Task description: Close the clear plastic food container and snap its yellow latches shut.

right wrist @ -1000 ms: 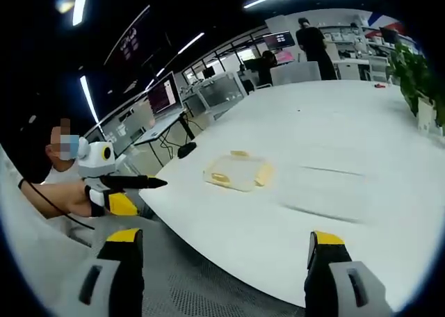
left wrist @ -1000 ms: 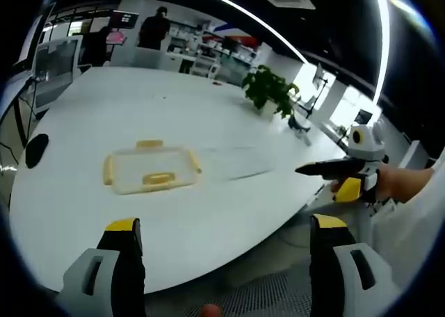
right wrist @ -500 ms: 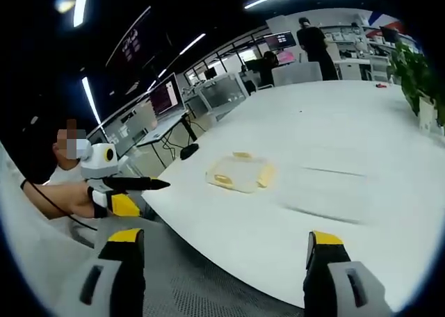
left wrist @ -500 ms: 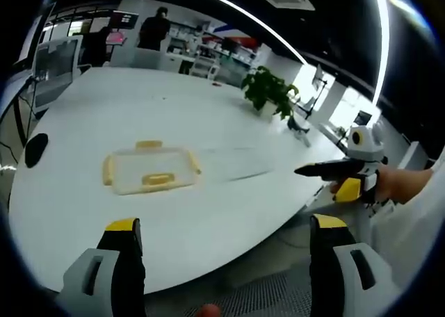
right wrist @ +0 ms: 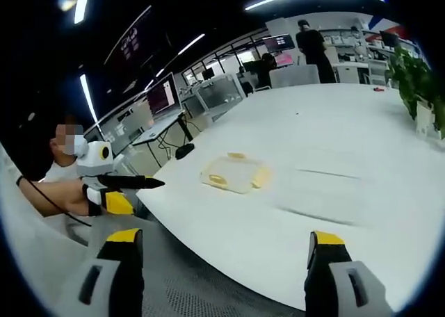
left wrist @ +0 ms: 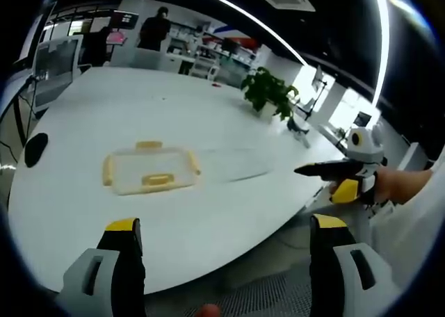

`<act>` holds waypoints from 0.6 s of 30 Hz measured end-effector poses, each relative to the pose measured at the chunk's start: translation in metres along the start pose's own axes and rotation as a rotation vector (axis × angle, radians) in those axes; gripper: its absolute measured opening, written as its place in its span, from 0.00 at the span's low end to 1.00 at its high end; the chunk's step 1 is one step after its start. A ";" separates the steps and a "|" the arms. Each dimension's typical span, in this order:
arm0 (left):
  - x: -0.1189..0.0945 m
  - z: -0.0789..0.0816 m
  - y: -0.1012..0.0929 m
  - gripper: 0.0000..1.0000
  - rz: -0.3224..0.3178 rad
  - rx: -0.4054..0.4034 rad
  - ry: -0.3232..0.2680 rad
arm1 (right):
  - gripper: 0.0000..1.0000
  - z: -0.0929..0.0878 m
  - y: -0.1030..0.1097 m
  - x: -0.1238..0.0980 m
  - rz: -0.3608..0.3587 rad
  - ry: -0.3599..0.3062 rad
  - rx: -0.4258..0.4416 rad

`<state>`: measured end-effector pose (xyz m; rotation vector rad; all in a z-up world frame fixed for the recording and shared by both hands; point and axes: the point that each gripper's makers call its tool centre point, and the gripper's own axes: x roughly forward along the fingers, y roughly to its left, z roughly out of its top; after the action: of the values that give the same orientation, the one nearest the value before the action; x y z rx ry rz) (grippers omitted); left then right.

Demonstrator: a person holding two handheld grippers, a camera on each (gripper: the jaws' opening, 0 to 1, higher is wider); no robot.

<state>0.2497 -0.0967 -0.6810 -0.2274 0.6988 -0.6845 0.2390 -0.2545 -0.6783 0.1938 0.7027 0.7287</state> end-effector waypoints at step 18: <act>-0.001 0.002 0.000 1.00 -0.005 -0.003 -0.012 | 0.99 0.000 0.001 0.000 0.002 0.003 0.006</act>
<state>0.2502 -0.0960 -0.6786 -0.2358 0.6875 -0.6863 0.2385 -0.2532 -0.6779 0.1990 0.7079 0.7292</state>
